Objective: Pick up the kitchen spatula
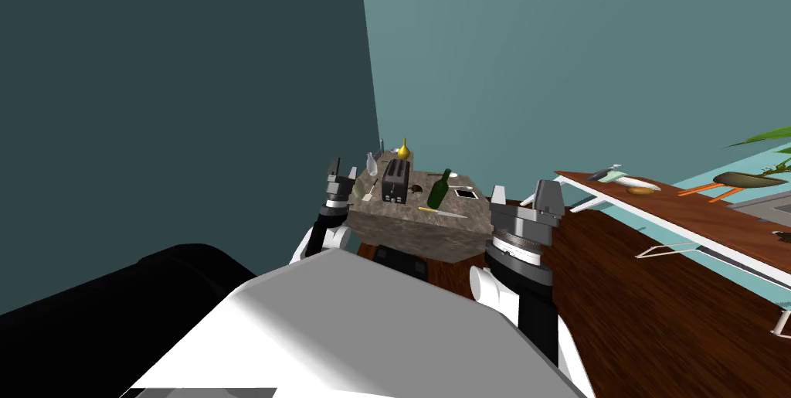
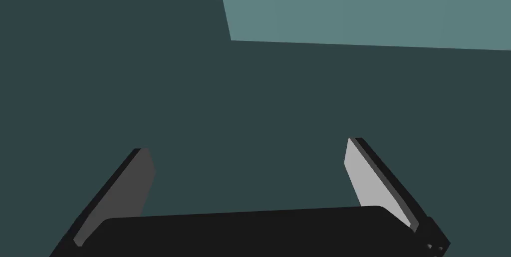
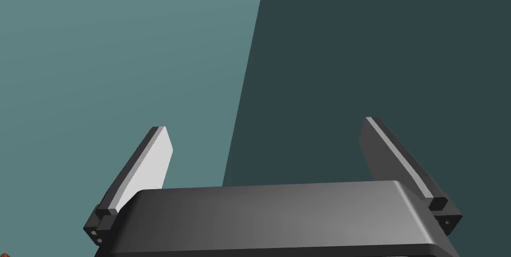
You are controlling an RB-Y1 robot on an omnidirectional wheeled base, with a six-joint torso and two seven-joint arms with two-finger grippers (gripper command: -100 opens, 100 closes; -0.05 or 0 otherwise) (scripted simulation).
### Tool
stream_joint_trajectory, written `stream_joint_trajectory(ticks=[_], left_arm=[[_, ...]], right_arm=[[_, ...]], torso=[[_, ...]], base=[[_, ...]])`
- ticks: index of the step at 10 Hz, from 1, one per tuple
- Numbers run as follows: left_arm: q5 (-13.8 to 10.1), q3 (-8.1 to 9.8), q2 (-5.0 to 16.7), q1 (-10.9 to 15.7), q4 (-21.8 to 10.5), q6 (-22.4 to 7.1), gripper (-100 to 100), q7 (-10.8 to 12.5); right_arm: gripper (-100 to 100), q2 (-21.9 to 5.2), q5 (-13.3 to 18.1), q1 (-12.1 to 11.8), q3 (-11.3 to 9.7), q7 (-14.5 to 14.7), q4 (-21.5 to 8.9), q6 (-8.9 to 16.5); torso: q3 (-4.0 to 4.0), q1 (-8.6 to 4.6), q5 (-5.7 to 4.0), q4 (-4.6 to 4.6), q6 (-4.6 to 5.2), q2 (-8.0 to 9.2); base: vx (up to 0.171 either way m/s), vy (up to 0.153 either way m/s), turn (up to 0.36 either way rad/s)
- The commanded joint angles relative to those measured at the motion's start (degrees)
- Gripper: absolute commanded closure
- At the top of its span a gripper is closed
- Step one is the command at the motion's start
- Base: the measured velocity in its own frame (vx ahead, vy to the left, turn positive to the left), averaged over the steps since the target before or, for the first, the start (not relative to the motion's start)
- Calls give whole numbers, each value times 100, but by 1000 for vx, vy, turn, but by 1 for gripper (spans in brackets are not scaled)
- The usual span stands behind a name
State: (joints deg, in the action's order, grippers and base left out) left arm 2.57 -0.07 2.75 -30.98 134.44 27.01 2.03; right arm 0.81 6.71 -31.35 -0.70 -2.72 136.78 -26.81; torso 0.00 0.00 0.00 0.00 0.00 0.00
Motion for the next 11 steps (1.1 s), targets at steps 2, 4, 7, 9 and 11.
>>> stream_joint_trajectory(ticks=[2, 4, 7, 9, 11], left_arm=[[-131, -170, 315, -100, -350, -115, -100, 104], [-234, -296, 539, -171, -646, -213, -100, 177], [-359, -432, 833, -244, -1025, -336, -100, 258], [-429, -499, 1009, -279, -1244, -406, -100, 299], [-580, -625, 1402, -338, -1696, -561, -100, 379]], right_arm=[[0, 1, 0, 1, -1, 0, 0, 0], [0, 1, 0, 2, -1, 0, 0, 0], [0, 1, 0, 2, -1, 0, -1, 0], [0, 1, 0, 2, -1, 0, 0, 0], [0, 1, 0, 2, -1, 0, 0, 0]], torso=[[11, -19, -3, 3, 1, 22], [35, -41, -9, 13, 1, 62], [36, -17, -5, 15, 1, 59], [29, -23, -5, 11, 1, 50], [26, -27, -6, 10, 1, 44]], base=[[-116, -79, -32], [-191, -121, -39], [-144, -55, -42], [-117, -72, -54], [-130, -98, -95]])
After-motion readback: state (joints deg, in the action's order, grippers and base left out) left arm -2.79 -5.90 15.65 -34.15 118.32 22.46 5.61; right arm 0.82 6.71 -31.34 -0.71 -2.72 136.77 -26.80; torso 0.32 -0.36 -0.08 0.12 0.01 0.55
